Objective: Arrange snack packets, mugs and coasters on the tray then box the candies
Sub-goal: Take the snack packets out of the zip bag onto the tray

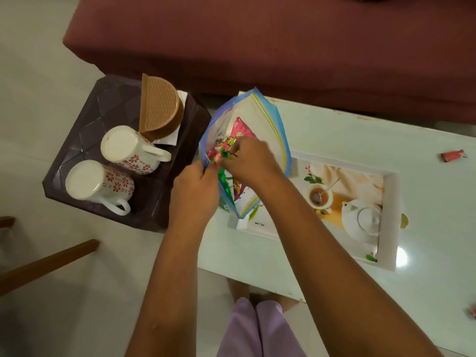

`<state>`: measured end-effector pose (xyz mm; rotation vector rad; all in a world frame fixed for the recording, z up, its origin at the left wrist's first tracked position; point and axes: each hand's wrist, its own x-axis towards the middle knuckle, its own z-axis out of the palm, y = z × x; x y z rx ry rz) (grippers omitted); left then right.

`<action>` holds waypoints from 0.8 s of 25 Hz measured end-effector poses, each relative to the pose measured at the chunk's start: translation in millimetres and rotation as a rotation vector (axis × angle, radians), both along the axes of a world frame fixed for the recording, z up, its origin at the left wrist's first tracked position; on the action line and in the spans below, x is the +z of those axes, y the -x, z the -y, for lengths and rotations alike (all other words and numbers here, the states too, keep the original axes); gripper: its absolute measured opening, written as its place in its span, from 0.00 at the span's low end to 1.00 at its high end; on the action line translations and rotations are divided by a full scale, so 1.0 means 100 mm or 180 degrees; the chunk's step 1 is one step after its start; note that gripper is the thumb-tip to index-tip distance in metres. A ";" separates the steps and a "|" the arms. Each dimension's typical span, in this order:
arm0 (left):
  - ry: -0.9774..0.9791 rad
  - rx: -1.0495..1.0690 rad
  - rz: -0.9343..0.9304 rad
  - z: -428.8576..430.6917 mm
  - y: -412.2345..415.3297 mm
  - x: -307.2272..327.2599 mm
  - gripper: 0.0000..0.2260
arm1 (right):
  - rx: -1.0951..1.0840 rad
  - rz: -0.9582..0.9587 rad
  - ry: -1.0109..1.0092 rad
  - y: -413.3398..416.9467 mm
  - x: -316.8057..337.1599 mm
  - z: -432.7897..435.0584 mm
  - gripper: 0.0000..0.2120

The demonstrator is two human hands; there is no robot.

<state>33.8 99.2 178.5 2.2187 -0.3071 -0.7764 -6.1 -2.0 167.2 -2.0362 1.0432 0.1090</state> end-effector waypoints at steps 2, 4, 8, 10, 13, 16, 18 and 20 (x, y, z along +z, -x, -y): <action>0.0022 -0.0083 -0.0015 0.00 0.03 -0.03 0.14 | 0.0246 -0.0497 -0.0324 -0.14 -0.24 -0.04 0.13; 0.0028 -0.0165 0.0030 -0.01 0.05 -0.07 0.12 | 0.0108 -0.0658 -0.0449 -0.20 -0.38 -0.09 0.12; 0.0045 -0.0254 0.0012 -0.05 0.08 -0.15 0.11 | -0.0085 -0.0413 -0.0403 -0.13 -0.44 -0.15 0.13; 0.0072 -0.0274 0.0118 -0.06 0.09 -0.15 0.11 | -0.0230 -0.0129 -0.0300 -0.04 -0.37 -0.11 0.13; 0.0091 -0.0377 0.0341 0.02 0.09 -0.15 0.13 | -0.0759 0.0269 -0.0119 0.18 -0.12 0.11 0.12; 0.0025 -0.0500 0.0499 0.19 0.09 -0.14 0.14 | -0.1379 0.0858 -0.0179 0.62 0.20 0.45 0.10; -0.0064 -0.0600 0.0526 0.35 0.14 -0.13 0.12 | -0.1748 0.1416 -0.0645 0.98 0.33 0.65 0.10; -0.0093 -0.0765 0.0455 0.52 0.24 -0.17 0.12 | -0.1998 0.1574 -0.1097 1.37 0.31 0.82 0.10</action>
